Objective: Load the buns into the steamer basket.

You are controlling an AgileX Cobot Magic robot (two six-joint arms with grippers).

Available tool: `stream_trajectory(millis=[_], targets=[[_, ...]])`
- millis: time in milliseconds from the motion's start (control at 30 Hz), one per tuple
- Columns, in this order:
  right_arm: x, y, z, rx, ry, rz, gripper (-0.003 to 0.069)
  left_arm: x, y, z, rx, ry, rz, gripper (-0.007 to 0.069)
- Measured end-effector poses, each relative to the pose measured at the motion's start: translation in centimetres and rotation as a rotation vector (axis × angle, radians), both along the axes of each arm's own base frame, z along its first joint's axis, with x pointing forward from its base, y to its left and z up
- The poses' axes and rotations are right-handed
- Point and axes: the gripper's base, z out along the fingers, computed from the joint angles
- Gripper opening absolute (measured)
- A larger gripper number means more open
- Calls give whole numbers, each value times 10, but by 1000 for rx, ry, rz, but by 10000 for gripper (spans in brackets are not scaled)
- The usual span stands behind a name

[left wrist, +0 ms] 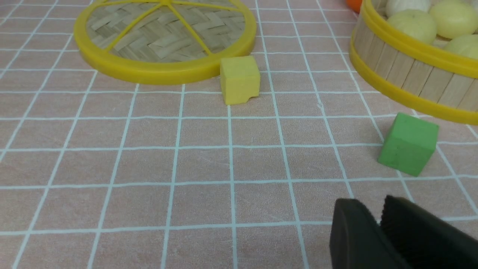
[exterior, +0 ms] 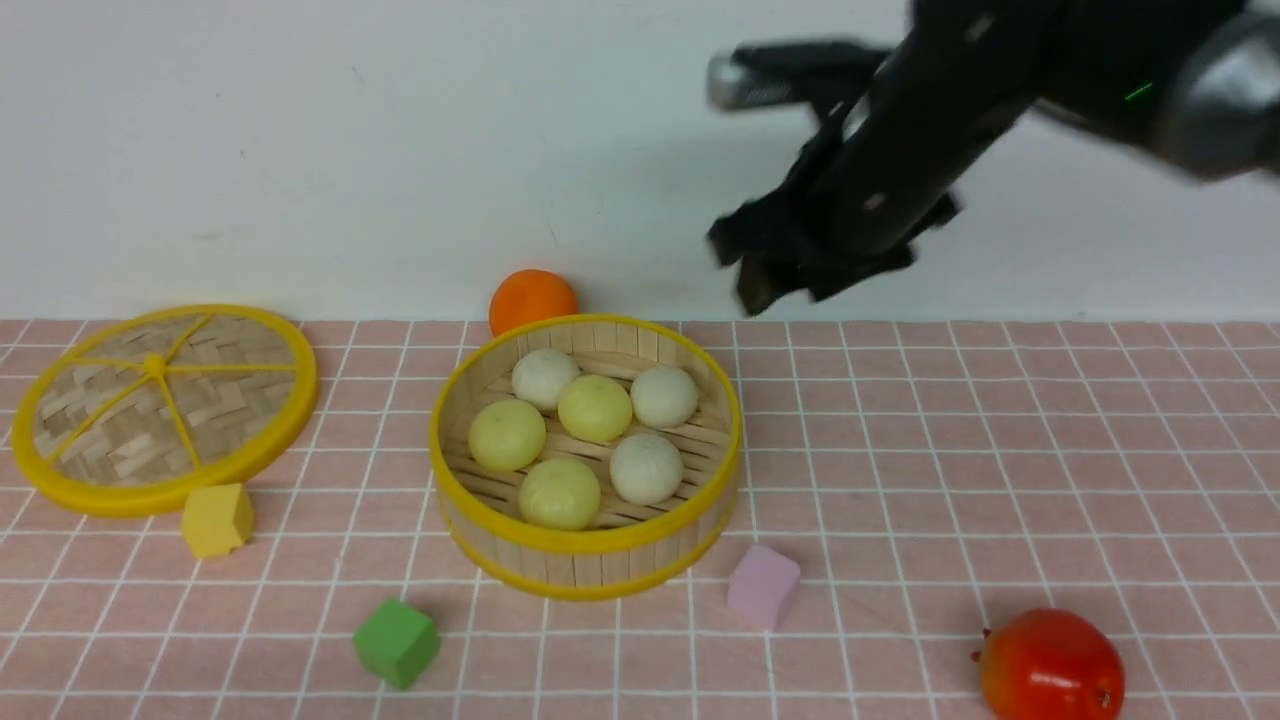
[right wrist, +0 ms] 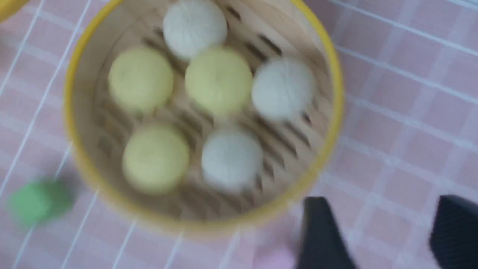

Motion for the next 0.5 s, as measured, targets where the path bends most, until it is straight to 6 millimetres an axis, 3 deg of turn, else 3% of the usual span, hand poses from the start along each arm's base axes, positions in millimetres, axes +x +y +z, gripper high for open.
stream_trajectory(millis=[33, 100, 133, 200, 367, 500], targets=[[-18, -8, 17, 5, 17, -4, 315, 0, 0, 0, 0, 0, 0, 160], [-30, -11, 26, 15, 20, -6, 253, 0, 0, 0, 0, 0, 0, 162], [-52, -16, 39, 32, 11, -4, 146, 0, 0, 0, 0, 0, 0, 164], [-76, -20, 38, 31, 29, 7, 21, 0, 0, 0, 0, 0, 0, 166], [-119, -36, 19, 14, 80, 17, -6, 0, 0, 0, 0, 0, 0, 171], [-134, -44, 8, -15, 135, 18, -6, 0, 0, 0, 0, 0, 0, 174]])
